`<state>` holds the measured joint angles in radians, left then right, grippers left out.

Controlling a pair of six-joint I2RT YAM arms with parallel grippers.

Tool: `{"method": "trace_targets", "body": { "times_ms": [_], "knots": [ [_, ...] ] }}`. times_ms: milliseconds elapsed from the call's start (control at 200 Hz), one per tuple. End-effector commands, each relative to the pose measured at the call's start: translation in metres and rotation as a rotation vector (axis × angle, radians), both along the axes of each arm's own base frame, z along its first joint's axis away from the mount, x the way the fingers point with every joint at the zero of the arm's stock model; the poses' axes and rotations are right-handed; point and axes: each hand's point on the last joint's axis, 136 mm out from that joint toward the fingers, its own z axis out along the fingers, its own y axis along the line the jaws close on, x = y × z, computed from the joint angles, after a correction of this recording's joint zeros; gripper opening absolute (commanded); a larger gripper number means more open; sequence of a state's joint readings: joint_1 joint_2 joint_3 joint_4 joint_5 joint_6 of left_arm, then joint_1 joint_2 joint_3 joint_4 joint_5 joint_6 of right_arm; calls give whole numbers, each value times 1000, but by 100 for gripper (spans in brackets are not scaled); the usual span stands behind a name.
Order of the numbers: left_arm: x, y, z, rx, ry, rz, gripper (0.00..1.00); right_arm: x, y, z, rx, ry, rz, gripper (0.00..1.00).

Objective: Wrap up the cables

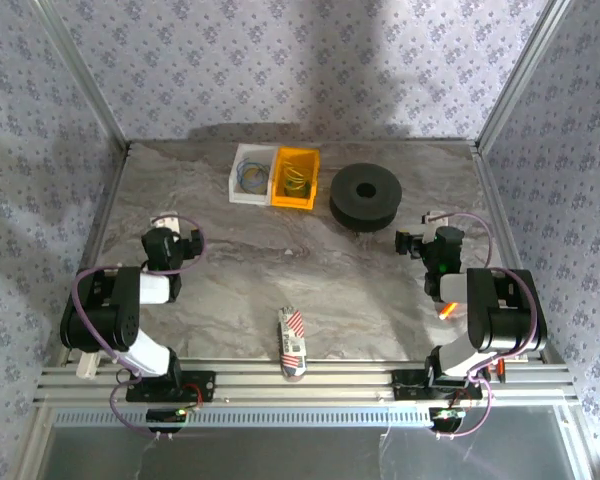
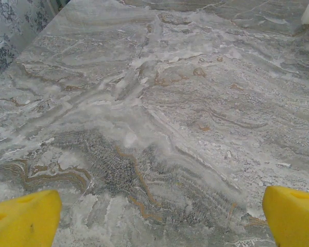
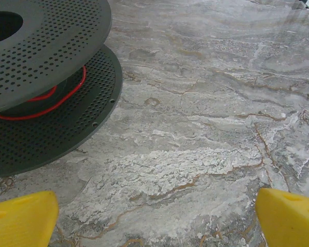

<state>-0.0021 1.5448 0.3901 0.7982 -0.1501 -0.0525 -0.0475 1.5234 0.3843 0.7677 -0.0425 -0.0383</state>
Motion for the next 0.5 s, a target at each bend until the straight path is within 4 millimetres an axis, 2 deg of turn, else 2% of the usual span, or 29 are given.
{"method": "trace_targets", "body": {
  "times_ms": [0,495],
  "knots": [
    [7,1,17,12,-59,3,100,7,0,13,3,-37,6,100],
    [8,1,17,3,-58,-4,100,7,-2,12,8,-34,-5,100]
  ]
}}
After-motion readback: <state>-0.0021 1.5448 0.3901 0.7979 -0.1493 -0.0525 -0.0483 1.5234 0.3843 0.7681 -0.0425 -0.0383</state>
